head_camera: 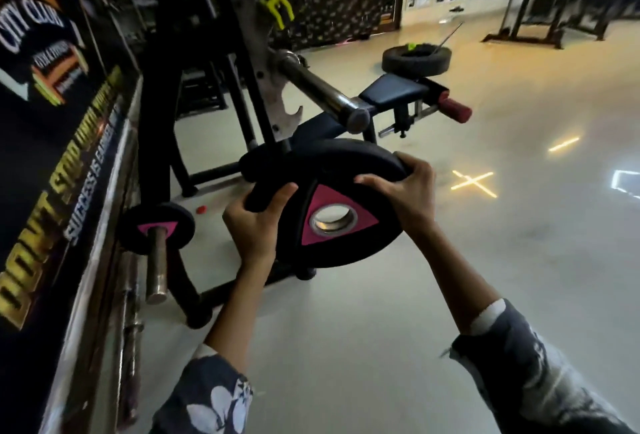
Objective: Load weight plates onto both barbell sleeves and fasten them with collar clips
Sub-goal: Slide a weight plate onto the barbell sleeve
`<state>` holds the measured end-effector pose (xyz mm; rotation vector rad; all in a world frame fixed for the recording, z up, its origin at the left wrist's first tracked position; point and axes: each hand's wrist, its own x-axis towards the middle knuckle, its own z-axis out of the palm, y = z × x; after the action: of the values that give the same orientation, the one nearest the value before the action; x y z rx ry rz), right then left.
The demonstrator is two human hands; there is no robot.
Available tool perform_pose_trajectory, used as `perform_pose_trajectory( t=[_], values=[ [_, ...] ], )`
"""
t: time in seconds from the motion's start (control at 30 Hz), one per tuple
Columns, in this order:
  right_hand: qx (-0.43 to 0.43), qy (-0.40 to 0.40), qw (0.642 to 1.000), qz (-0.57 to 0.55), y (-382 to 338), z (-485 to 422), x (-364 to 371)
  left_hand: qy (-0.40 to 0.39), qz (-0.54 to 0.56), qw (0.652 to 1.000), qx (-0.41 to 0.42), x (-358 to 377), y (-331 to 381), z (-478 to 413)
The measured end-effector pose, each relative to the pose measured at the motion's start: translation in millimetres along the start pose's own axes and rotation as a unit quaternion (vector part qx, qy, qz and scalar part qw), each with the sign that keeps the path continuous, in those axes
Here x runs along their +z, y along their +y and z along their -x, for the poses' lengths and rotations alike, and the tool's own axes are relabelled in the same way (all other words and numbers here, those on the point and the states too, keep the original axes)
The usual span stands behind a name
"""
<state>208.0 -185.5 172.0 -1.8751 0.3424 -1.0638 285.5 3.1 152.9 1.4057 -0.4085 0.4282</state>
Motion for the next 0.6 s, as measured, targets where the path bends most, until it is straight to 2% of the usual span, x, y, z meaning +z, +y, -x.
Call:
perform_pose_trajectory(
  t=[0.1,0.33,0.43,0.6],
  values=[
    [-0.007,0.024,1.0,0.01,11.3,-48.6,-3.4,-0.022,-0.005,1.0,0.017,45.4,-9.0,-36.7],
    [-0.036,0.034,0.998,0.034,39.3,-143.5,-7.0,-0.007,-0.001,1.0,-0.001,121.7,-24.8,-91.4],
    [-0.03,0.01,0.999,0.006,55.1,-170.3,-0.4,0.005,-0.02,1.0,0.005,136.3,-30.3,-101.8],
    [-0.037,-0.061,0.996,-0.05,74.1,-212.3,24.4,0.07,-0.073,0.995,0.01,149.7,-36.8,-121.4]
  ],
)
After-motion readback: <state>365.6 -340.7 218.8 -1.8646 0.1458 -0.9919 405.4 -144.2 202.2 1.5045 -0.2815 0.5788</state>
